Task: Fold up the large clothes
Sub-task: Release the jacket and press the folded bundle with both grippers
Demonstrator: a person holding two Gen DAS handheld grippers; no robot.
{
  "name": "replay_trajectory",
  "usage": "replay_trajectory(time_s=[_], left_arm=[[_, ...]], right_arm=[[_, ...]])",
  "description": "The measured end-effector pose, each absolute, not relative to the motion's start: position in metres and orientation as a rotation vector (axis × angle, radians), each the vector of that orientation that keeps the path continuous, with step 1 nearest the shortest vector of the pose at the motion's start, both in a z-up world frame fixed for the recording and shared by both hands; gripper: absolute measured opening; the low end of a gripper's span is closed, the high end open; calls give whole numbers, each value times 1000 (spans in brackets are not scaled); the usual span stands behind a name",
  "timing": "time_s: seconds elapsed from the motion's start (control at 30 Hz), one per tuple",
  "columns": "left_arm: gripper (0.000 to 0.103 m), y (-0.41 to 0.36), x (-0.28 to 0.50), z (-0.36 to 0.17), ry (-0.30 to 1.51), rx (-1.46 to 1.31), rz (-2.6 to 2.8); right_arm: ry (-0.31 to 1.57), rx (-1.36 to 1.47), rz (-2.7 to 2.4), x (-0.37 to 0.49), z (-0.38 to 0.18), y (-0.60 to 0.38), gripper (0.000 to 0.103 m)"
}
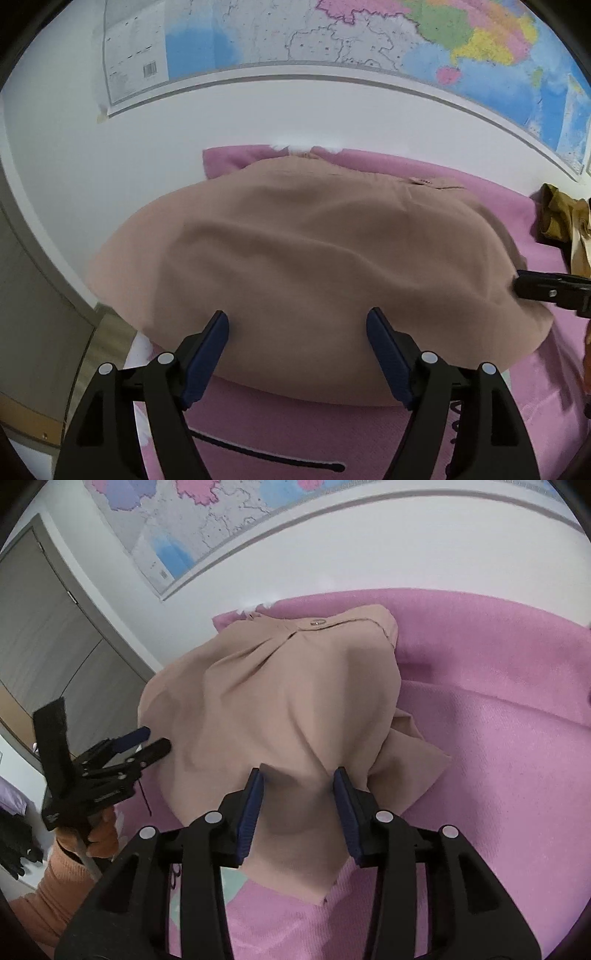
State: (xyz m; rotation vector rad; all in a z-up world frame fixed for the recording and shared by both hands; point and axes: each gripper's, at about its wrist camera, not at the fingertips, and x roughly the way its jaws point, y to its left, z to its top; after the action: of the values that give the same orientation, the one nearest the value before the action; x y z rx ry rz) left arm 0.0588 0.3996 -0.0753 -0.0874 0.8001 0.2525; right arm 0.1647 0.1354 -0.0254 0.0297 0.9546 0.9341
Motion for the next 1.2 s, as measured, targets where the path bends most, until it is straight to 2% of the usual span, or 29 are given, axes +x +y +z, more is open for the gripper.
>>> replay_trajectory(time_s=[0.3,0.53,1.1,1.2], left_arm=[[76,375,36,-64,736,-51,293],[78,362,35,-77,769,-42,285],[80,355,26,-73,739,-86,281],[83,350,24,-77,741,-129,270]], right_arm=[[808,-103,996,124,-3,138,48],[864,-176,994,117,-31,156,49],[790,-133,988,100,-16,140,55],[781,-172,962,97,-21,144,56]])
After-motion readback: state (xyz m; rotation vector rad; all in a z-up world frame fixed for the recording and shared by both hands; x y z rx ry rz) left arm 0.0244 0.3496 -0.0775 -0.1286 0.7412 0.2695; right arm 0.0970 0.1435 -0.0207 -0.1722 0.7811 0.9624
